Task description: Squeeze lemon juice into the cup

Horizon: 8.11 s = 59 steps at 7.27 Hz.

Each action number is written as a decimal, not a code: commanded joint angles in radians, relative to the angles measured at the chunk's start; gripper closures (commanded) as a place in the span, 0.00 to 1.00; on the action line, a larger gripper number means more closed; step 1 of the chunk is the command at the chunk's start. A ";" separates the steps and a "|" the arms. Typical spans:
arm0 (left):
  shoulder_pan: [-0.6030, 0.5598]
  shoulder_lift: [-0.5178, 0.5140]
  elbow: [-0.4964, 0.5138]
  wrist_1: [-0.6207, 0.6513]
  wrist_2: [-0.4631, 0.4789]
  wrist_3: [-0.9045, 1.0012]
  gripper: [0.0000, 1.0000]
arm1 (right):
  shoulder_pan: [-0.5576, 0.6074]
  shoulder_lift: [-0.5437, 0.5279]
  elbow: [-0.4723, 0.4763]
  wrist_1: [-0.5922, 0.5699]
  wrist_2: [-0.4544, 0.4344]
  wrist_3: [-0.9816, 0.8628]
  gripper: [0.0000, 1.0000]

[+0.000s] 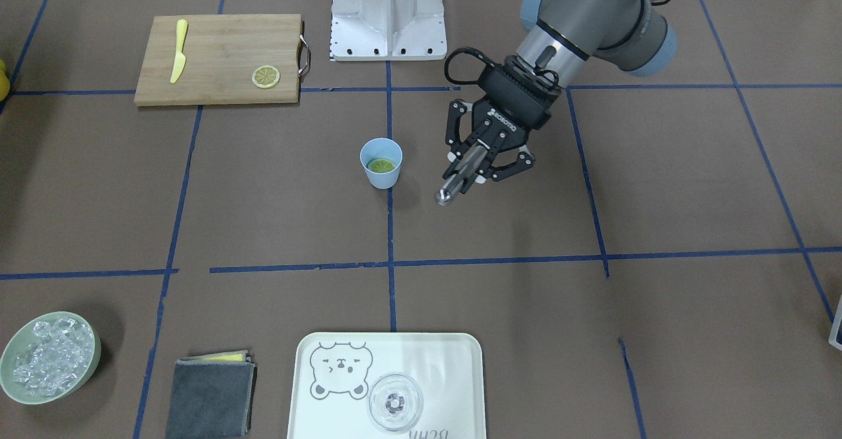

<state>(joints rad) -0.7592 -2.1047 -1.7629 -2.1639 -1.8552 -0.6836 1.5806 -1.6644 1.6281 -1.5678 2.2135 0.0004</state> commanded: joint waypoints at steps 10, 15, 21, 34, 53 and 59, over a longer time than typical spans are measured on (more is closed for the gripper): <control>-0.083 0.276 0.042 0.477 -0.030 -0.295 1.00 | 0.001 0.005 -0.025 0.002 0.002 0.003 0.00; 0.032 0.275 0.074 0.400 0.055 -0.286 1.00 | -0.001 0.014 -0.020 0.002 0.003 0.004 0.00; 0.037 0.377 0.080 0.296 0.057 -0.156 1.00 | -0.001 0.015 -0.017 0.003 0.005 0.004 0.00; -0.487 0.442 -0.004 0.294 -0.315 0.196 0.00 | -0.001 0.028 -0.013 0.003 0.005 0.001 0.00; -0.815 0.684 0.007 0.426 -0.538 0.547 0.00 | -0.001 0.014 0.033 0.003 0.071 0.006 0.00; -0.813 0.683 0.013 0.426 -0.539 0.544 0.00 | -0.001 0.014 0.029 0.002 0.069 0.007 0.00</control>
<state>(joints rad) -1.5737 -1.4207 -1.7544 -1.7375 -2.3934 -0.1395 1.5800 -1.6506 1.6578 -1.5662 2.2826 0.0076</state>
